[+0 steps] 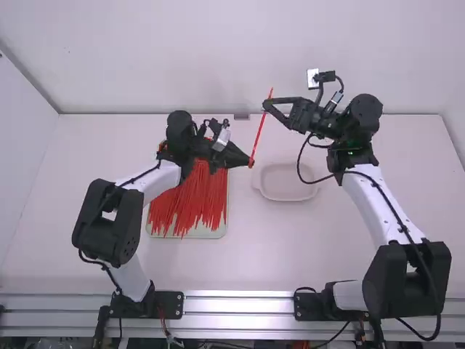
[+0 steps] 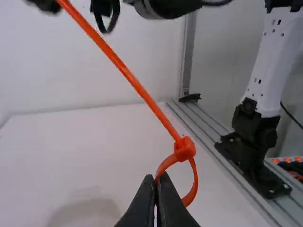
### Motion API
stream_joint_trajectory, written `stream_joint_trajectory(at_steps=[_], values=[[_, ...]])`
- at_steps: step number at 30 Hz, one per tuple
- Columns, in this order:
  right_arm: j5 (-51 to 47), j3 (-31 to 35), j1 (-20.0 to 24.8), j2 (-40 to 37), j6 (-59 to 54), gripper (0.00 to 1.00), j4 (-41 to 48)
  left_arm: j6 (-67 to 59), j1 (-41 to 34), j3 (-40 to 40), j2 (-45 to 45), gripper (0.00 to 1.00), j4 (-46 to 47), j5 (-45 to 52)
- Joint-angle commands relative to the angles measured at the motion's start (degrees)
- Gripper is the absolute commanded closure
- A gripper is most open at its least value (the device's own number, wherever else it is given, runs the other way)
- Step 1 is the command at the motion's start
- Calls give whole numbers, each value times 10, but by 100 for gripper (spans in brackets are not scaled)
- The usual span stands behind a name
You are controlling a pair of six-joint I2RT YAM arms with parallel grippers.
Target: Fasten the cable tie
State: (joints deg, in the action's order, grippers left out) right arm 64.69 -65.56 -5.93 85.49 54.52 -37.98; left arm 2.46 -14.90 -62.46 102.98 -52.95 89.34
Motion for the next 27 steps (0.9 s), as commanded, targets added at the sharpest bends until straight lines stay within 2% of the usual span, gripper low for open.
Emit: stream_joint_trajectory(at_steps=[1,3,7,10,20,23,27], values=[[10,-16,2,-12,-69,48,39,122,2,4,3,98,-64,-1],[14,-16,4,-12,-107,48,96,179,2,4,3,98,-143,-8],[31,-16,6,-12,-143,47,162,253,3,4,3,98,-214,-49],[51,-15,-6,-12,-156,48,176,283,8,3,3,98,-240,-75],[64,-16,-51,-12,-174,47,176,309,24,-34,3,98,-225,-81],[64,-16,-54,-12,-174,47,176,324,31,-51,3,98,-226,-78],[78,-15,-48,-12,-178,42,179,353,45,-73,3,98,-225,-78]])
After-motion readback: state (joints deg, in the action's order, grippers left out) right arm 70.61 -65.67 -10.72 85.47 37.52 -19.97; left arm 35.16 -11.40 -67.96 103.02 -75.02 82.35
